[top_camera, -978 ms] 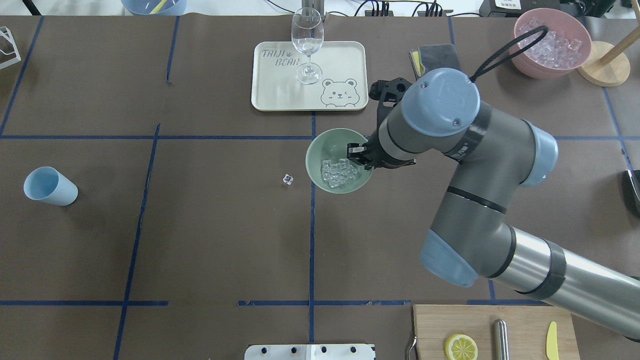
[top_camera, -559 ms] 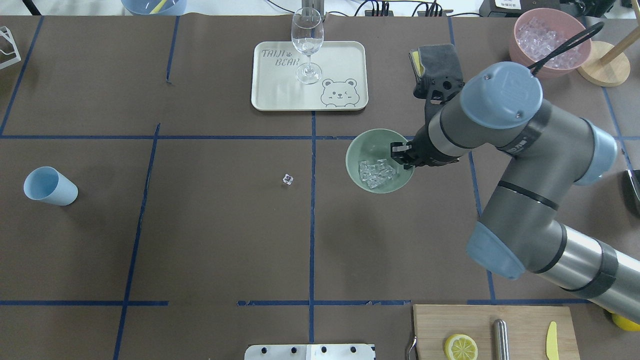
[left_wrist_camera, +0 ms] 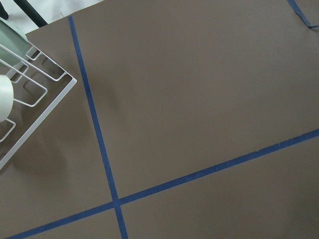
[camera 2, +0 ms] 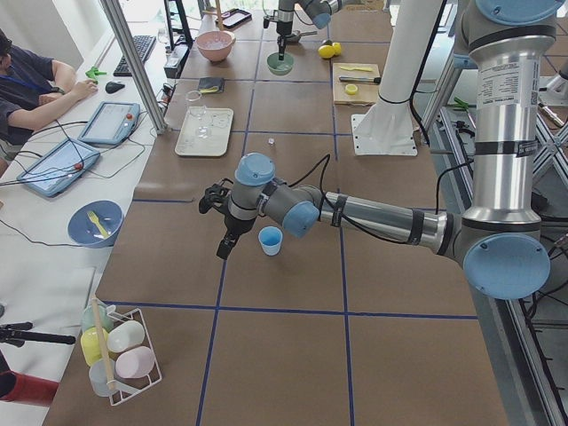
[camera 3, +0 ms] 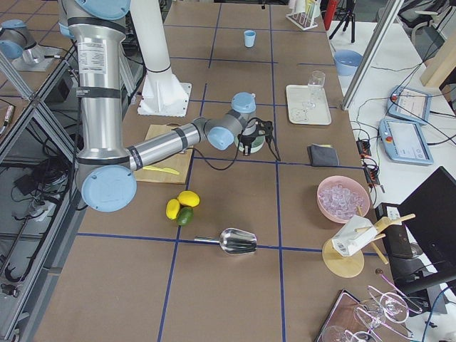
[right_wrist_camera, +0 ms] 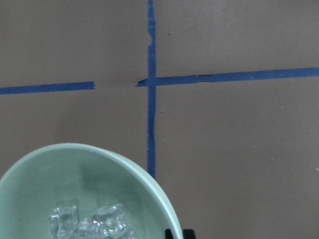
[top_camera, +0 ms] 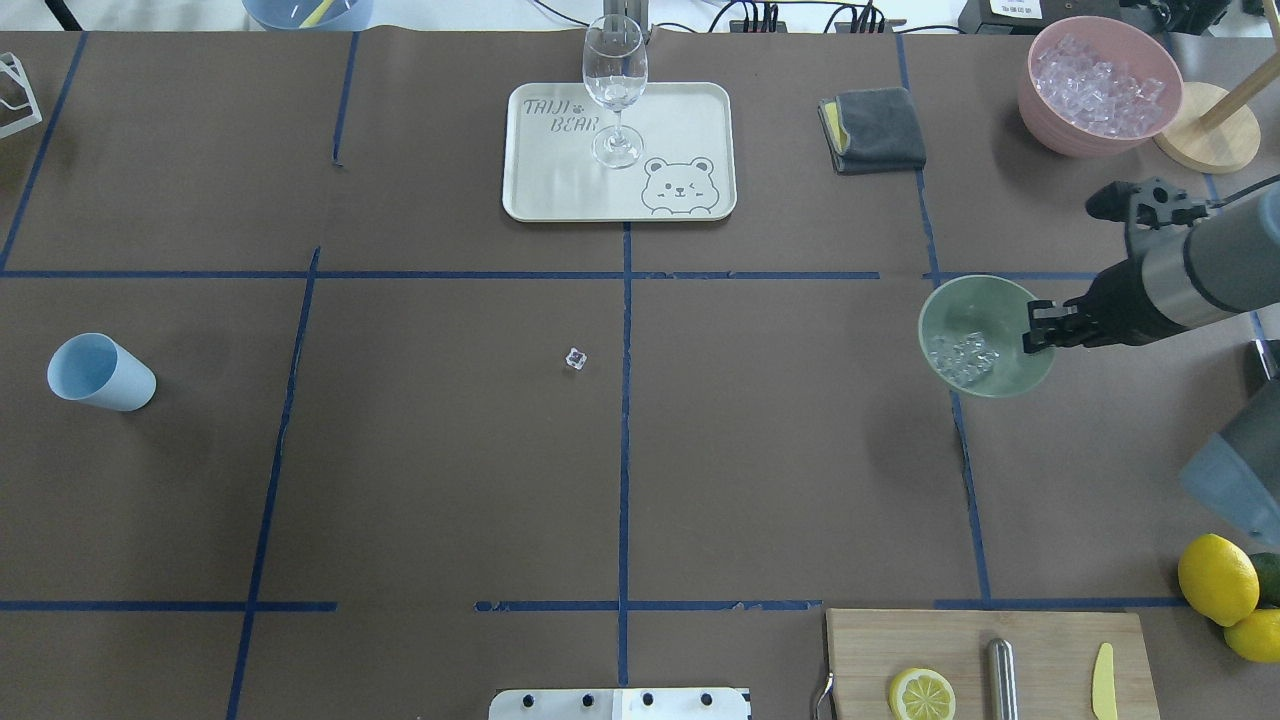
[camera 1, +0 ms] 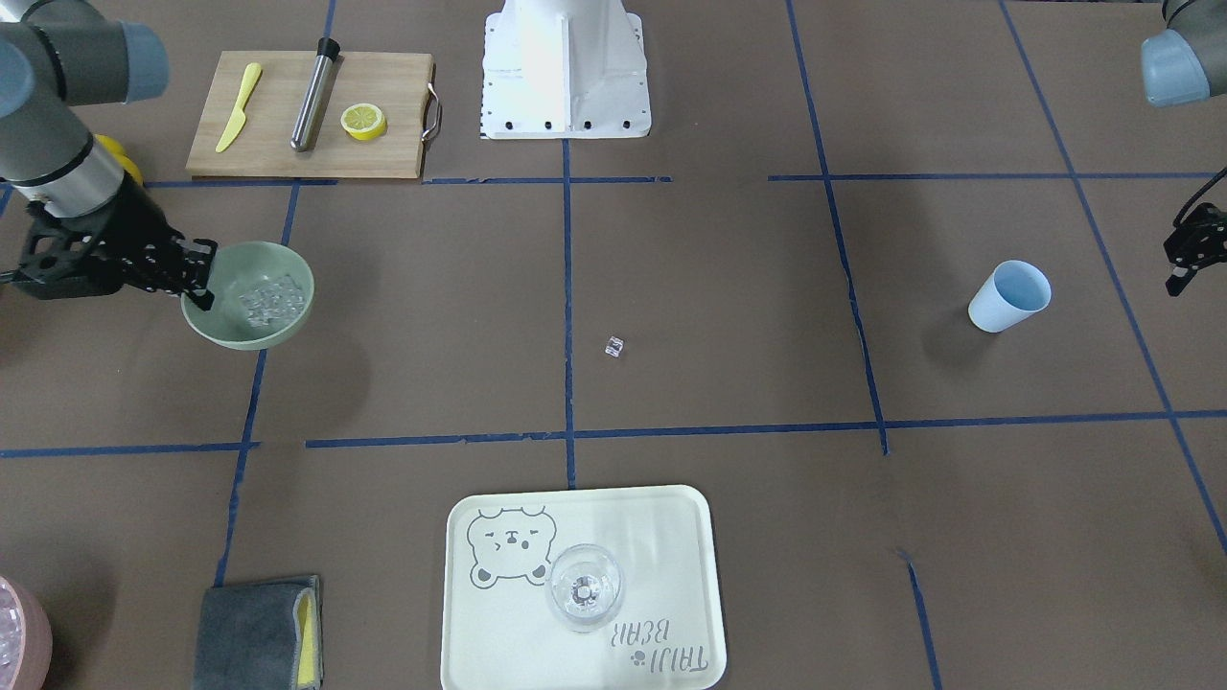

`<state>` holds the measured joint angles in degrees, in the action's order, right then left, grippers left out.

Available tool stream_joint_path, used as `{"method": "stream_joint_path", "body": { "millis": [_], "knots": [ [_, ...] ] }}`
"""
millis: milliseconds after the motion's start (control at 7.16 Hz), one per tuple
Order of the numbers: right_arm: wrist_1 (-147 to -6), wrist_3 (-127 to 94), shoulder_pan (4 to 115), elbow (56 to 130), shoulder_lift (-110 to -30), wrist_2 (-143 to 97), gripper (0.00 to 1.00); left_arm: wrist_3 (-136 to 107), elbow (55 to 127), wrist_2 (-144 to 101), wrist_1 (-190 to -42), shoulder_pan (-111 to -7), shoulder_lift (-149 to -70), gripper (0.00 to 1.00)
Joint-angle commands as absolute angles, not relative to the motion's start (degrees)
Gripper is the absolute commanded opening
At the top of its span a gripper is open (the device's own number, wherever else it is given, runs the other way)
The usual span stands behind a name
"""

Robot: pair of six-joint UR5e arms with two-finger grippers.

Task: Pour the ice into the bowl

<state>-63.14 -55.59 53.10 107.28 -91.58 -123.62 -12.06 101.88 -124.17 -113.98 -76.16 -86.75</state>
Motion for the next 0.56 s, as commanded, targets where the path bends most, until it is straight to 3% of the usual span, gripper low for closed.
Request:
{"method": "stream_joint_path", "body": {
  "millis": [0,279,419],
  "knots": [
    [-52.08,-47.58,59.92,98.40,-96.58,-129.09,0.00,-11.69,100.81,-128.75,-112.34,-77.87,-86.83,1.00],
    [-41.36,-47.37,61.08,89.08,-96.77,-132.34,0.00,-8.10,100.81,-128.85,-108.56,-79.18,-87.36,1.00],
    [-41.14,-47.37,61.35,88.60,-97.20,-133.58,0.00,-8.09,100.72,-128.85,-108.55,-79.19,-87.36,1.00]
  ]
}}
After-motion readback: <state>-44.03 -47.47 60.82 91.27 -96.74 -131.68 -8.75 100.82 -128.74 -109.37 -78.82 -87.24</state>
